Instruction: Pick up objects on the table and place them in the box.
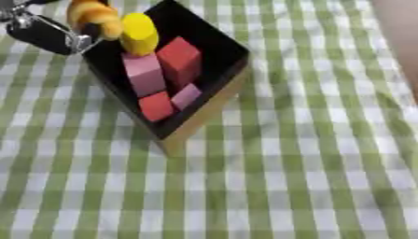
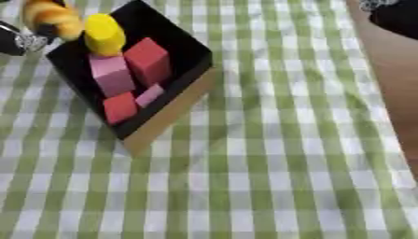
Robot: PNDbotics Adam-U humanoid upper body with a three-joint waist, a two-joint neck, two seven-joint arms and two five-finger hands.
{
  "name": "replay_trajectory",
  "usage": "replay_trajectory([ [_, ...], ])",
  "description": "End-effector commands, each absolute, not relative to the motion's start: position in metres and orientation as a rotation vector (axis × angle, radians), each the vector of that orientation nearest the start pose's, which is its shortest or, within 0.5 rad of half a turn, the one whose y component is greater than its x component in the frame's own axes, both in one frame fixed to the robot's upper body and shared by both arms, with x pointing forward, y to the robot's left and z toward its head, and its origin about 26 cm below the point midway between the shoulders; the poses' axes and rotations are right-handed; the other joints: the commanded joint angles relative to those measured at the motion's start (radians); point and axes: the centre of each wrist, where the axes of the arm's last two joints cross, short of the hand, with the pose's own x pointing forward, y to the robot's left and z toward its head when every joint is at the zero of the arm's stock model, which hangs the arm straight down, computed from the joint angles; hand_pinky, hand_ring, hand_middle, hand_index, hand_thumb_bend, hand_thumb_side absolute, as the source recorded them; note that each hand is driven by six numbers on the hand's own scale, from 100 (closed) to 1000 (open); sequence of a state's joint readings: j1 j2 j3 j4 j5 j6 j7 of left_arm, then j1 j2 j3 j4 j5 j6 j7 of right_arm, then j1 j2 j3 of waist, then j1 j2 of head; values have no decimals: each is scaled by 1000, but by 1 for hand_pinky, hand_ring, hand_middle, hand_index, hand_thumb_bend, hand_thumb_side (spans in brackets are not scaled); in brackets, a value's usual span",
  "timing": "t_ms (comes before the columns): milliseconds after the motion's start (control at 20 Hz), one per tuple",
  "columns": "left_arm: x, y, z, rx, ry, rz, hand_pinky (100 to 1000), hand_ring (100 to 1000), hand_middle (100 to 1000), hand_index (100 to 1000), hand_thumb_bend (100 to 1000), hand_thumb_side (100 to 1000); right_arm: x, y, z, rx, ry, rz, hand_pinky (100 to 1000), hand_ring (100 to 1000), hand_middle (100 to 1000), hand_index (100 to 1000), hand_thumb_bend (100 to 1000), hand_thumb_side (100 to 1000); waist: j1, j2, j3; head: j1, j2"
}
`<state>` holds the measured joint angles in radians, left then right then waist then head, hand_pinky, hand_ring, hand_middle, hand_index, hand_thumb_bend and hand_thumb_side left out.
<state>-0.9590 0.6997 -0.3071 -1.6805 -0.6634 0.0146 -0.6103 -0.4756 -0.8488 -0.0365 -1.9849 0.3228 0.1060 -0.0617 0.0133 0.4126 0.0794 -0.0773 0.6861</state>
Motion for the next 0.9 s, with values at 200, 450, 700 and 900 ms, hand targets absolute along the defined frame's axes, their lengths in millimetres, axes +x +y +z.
replay_trajectory([
  [200, 349, 218, 357, -1363, 2367, 2379, 772, 684, 616, 713, 208, 151, 289, -315, 326, -1128, -2255, 838, 788, 677, 583, 842, 100, 535, -10, -34, 3, -8, 17],
  [450, 351, 216, 352, -1300, 2401, 2406, 785, 709, 644, 742, 282, 293, 289, -314, 326, -1120, -2261, 838, 788, 676, 583, 842, 100, 529, -18, -41, 7, -3, 14],
  [700, 355, 217, 349, -1318, 2383, 2441, 843, 801, 790, 869, 420, 489, 289, -313, 327, -1116, -2266, 839, 789, 677, 584, 842, 100, 523, -23, -47, 8, -3, 9],
  [900, 358, 218, 347, -1399, 2384, 2377, 866, 838, 842, 913, 484, 553, 289, -313, 326, -1111, -2267, 839, 789, 676, 584, 842, 100, 526, -24, -48, 7, 3, -2],
])
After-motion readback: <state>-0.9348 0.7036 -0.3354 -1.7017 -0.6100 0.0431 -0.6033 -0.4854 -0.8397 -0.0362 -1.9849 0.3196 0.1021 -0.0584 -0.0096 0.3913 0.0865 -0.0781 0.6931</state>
